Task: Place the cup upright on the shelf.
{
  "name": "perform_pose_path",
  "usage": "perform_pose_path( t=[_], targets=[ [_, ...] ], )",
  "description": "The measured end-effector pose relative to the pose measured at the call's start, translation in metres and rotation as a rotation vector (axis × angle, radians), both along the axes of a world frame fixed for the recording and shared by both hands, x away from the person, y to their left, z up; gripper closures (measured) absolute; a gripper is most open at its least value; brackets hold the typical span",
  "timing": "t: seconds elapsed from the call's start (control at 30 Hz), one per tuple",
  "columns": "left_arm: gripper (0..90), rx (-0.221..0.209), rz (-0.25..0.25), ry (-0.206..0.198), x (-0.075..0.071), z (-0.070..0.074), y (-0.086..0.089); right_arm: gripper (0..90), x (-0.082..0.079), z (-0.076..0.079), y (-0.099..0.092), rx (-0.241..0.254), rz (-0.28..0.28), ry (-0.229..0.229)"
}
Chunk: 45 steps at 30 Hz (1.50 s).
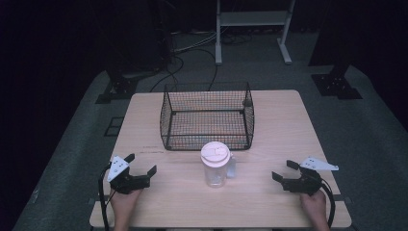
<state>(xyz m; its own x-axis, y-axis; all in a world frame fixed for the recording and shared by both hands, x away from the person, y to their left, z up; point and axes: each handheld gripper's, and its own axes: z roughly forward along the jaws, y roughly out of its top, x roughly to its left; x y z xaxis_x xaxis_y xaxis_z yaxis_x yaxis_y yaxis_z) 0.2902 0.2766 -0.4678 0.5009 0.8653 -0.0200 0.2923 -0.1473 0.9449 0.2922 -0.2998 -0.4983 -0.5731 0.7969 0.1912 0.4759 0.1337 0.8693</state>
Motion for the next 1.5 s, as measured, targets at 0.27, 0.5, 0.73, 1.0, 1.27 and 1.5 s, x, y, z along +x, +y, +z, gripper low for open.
perform_pose_path(
  t=[0.27, 0.5, 0.73, 1.0, 1.27, 1.5],
  targets=[
    [0.0, -0.004, -0.015, -0.006, -0.001, 0.0, -0.003, 12.9, 0.0, 0.0, 0.0, 0.0, 0.0, 0.0],
    [0.0, -0.011, -0.028, -0.007, -0.001, -0.001, -0.006, 12.9, 0.0, 0.0, 0.0, 0.0, 0.001, 0.0],
    [0.0, -0.007, -0.056, -0.013, -0.001, -0.001, -0.011, 12.9, 0.0, 0.0, 0.0, 0.0, 0.003, -0.001],
    [0.0, 0.015, -0.1, -0.027, -0.004, 0.001, -0.019, 12.9, 0.0, 0.0, 0.0, -0.002, 0.0, 0.0],
    [0.0, 0.031, -0.146, -0.041, -0.006, 0.004, -0.029, 12.9, 0.0, 0.0, 0.0, -0.002, 0.001, -0.001],
    [0.0, 0.041, -0.183, -0.047, -0.01, 0.006, -0.038, 12.9, 0.0, 0.0, 0.0, -0.004, -0.001, 0.0]
  ],
)
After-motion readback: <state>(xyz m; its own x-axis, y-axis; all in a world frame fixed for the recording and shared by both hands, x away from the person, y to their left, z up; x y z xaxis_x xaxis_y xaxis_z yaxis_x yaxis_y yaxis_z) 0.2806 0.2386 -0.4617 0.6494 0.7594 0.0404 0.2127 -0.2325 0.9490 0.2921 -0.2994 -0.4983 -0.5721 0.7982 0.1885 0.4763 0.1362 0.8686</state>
